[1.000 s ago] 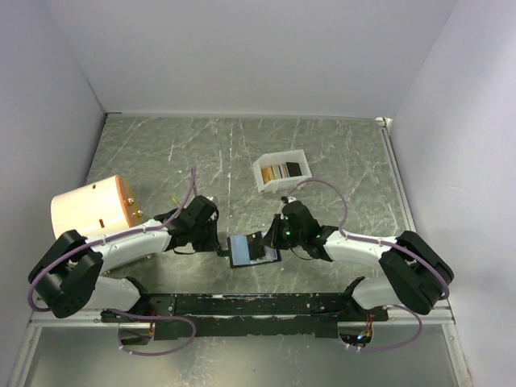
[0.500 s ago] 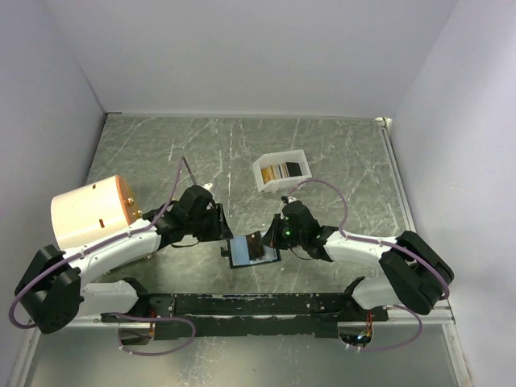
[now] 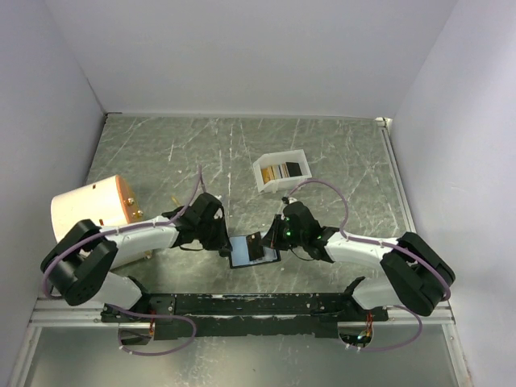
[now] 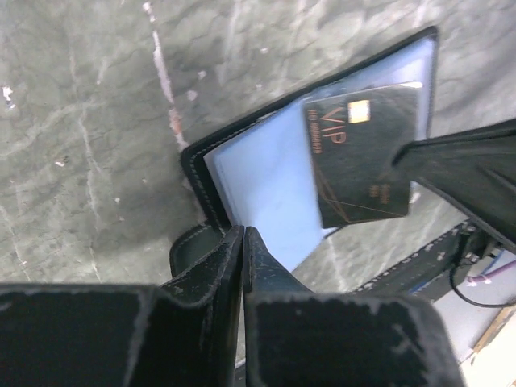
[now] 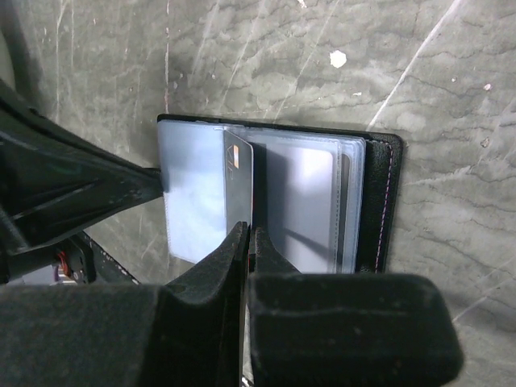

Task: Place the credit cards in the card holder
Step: Insert the credit card into the card holder.

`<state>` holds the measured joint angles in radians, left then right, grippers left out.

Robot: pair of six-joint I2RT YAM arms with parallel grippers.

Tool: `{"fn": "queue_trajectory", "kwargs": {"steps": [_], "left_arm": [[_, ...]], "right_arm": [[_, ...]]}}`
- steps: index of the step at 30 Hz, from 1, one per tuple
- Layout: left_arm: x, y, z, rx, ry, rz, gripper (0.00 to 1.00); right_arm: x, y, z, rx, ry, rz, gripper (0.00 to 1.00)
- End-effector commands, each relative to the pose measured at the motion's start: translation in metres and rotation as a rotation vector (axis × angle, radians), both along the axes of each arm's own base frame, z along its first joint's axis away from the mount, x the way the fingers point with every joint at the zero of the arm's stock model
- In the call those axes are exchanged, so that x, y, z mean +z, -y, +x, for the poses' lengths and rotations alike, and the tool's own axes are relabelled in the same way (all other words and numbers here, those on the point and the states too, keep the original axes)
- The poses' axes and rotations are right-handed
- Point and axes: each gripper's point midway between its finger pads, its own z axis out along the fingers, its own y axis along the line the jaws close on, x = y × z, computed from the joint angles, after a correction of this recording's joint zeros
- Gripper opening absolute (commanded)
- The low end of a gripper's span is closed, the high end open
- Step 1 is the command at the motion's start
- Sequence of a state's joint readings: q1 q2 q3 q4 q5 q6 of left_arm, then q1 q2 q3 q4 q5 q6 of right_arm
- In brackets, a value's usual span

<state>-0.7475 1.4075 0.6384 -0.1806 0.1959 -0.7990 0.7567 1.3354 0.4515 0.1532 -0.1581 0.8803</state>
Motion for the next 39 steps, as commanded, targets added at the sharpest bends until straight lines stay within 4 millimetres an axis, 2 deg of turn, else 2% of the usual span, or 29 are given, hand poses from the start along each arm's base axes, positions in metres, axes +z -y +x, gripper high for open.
{"fn": "queue_trajectory", "kwargs": {"steps": [1, 5, 10, 20, 28, 39], "left_arm": [[-0.013, 0.001, 0.002, -0.017, 0.003, 0.0, 0.13], [-0.027, -0.007, 0.001, -0.001, -0.015, 0.058, 0.12], [-0.035, -0.015, -0.001, 0.012, -0.025, 0.095, 0.11], [-0.039, -0.022, -0.004, 0.03, -0.025, 0.117, 0.11], [-0.04, -0.023, -0.004, 0.03, -0.024, 0.119, 0.12], [-0.043, -0.027, -0.004, 0.031, -0.018, 0.132, 0.13]], "right_arm": [[-0.006, 0.006, -0.008, 0.003, -0.022, -0.015, 0.0], [-0.011, 0.009, -0.01, 0.001, -0.036, -0.034, 0.0], [-0.014, 0.013, -0.012, -0.007, -0.042, -0.049, 0.0], [-0.021, 0.016, -0.016, -0.025, -0.071, -0.049, 0.0], [-0.022, 0.005, -0.015, 0.006, -0.085, -0.013, 0.0], [-0.02, 0.013, -0.001, -0.01, -0.06, -0.032, 0.0]]}}
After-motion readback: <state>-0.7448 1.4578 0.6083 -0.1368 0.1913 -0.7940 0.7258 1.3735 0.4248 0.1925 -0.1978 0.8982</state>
